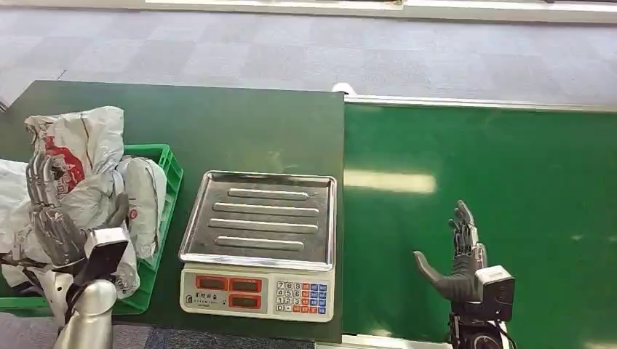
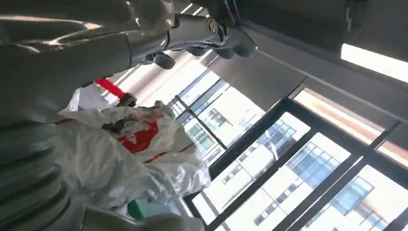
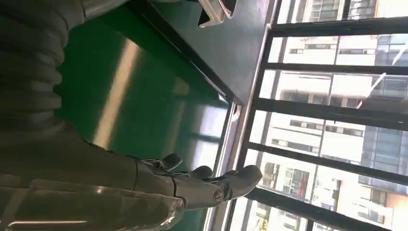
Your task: Moved the parcel from conveyor to table for the left to box.
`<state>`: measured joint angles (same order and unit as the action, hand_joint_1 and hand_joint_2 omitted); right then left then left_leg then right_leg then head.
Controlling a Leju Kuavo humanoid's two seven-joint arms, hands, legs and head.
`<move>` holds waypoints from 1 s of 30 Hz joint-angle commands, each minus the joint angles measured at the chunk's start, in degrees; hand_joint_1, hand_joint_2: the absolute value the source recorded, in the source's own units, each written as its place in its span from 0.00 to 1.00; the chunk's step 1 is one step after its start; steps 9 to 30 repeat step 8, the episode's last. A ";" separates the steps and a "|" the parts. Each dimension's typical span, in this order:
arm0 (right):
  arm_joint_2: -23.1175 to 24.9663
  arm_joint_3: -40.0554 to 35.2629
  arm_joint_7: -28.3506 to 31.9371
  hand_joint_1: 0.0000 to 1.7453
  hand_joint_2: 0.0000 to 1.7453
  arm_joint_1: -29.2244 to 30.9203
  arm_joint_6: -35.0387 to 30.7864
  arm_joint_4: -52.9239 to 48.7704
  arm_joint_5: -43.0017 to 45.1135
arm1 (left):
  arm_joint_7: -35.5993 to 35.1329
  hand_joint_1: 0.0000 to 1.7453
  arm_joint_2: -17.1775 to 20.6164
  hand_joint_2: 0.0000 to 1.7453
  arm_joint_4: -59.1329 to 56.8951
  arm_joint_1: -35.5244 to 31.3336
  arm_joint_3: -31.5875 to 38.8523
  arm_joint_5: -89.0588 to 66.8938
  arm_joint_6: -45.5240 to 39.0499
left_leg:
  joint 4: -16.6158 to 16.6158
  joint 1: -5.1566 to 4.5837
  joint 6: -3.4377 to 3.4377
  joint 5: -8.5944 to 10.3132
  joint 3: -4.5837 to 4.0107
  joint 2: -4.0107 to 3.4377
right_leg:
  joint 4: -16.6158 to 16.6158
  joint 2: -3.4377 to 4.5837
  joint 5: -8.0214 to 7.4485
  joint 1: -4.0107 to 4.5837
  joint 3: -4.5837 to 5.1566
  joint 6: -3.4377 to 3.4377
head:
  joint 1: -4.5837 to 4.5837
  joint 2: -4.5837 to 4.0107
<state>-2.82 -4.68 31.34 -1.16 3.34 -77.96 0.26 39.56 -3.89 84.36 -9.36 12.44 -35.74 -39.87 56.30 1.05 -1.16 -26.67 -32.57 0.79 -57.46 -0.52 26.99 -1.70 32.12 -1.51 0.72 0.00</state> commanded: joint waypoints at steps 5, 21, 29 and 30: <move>-1.58 -2.24 0.38 0.00 1.00 2.44 0.05 4.15 0.61 | 0.44 0.00 0.86 1.00 4.94 1.80 -7.60 8.06 -0.13 | -0.03 0.03 0.05 0.00 -0.09 -0.13 | 0.04 0.09 -0.04 0.05 0.12 0.10 | 0.00 0.00; -1.74 -2.44 0.47 0.00 1.00 2.79 0.33 4.39 0.72 | 0.44 0.00 2.00 1.00 4.45 1.68 -10.24 13.07 3.62 | -0.03 0.03 0.06 0.00 -0.08 -0.17 | 0.05 0.14 -0.05 0.06 0.12 0.12 | -0.02 0.00; -1.74 -2.44 0.47 0.00 1.00 2.79 0.33 4.39 0.72 | 0.44 0.00 2.00 1.00 4.45 1.68 -10.24 13.07 3.62 | -0.03 0.03 0.06 0.00 -0.08 -0.17 | 0.05 0.14 -0.05 0.06 0.12 0.12 | -0.02 0.00; -1.74 -2.44 0.47 0.00 1.00 2.79 0.33 4.39 0.72 | 0.44 0.00 2.00 1.00 4.45 1.68 -10.24 13.07 3.62 | -0.03 0.03 0.06 0.00 -0.08 -0.17 | 0.05 0.14 -0.05 0.06 0.12 0.12 | -0.02 0.00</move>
